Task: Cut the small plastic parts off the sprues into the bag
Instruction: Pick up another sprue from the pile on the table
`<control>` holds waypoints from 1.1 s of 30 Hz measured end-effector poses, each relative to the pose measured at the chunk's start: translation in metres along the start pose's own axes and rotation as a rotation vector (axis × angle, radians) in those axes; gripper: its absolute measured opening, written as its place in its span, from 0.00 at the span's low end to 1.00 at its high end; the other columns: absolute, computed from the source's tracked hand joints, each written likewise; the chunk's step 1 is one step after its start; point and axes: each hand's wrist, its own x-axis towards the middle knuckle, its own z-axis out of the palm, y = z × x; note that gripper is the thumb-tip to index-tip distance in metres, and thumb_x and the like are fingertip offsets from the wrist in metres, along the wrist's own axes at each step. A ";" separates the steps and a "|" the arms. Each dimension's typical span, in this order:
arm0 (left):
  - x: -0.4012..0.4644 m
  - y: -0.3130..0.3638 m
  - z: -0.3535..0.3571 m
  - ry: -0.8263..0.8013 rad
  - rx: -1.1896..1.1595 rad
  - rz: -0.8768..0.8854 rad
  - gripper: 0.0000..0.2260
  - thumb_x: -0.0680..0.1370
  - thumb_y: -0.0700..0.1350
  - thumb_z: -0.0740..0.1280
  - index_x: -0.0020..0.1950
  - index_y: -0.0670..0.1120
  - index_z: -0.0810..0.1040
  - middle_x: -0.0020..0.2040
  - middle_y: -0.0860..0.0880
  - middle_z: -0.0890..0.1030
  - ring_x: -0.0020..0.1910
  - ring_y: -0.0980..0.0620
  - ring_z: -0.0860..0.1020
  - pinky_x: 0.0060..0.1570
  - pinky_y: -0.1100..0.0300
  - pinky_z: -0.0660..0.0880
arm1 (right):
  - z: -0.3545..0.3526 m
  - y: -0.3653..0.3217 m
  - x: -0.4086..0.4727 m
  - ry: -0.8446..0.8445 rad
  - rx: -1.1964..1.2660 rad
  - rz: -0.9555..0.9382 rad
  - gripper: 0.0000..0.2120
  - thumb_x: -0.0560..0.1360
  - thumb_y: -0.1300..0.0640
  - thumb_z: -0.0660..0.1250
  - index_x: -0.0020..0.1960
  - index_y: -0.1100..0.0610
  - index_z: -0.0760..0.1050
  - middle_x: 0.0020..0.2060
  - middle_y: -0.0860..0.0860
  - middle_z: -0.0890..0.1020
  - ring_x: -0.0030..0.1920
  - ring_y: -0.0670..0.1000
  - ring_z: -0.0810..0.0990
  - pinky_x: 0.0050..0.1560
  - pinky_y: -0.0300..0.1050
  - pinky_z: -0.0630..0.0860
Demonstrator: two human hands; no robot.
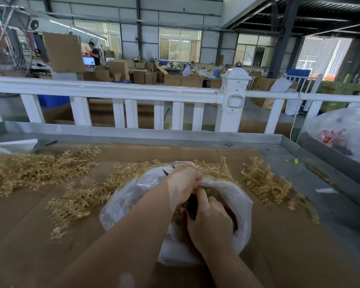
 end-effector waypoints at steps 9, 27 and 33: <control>-0.009 0.003 0.009 -0.297 -0.648 0.158 0.23 0.79 0.26 0.52 0.73 0.37 0.62 0.63 0.44 0.75 0.58 0.50 0.77 0.57 0.57 0.76 | -0.002 -0.002 0.000 0.064 -0.007 0.001 0.15 0.69 0.54 0.73 0.53 0.58 0.77 0.36 0.54 0.79 0.37 0.55 0.79 0.33 0.47 0.76; -0.020 0.017 -0.048 0.366 0.557 0.473 0.07 0.80 0.44 0.65 0.52 0.43 0.80 0.37 0.52 0.82 0.28 0.60 0.75 0.29 0.68 0.69 | 0.002 0.003 0.000 0.068 0.019 -0.016 0.18 0.72 0.44 0.68 0.56 0.54 0.73 0.43 0.51 0.79 0.45 0.53 0.78 0.40 0.44 0.73; -0.009 0.010 -0.098 0.670 1.338 0.346 0.18 0.80 0.37 0.56 0.67 0.49 0.74 0.63 0.46 0.77 0.67 0.44 0.67 0.69 0.49 0.63 | 0.000 0.003 -0.001 0.068 0.028 -0.035 0.18 0.73 0.43 0.67 0.57 0.53 0.72 0.43 0.50 0.79 0.45 0.52 0.78 0.40 0.43 0.75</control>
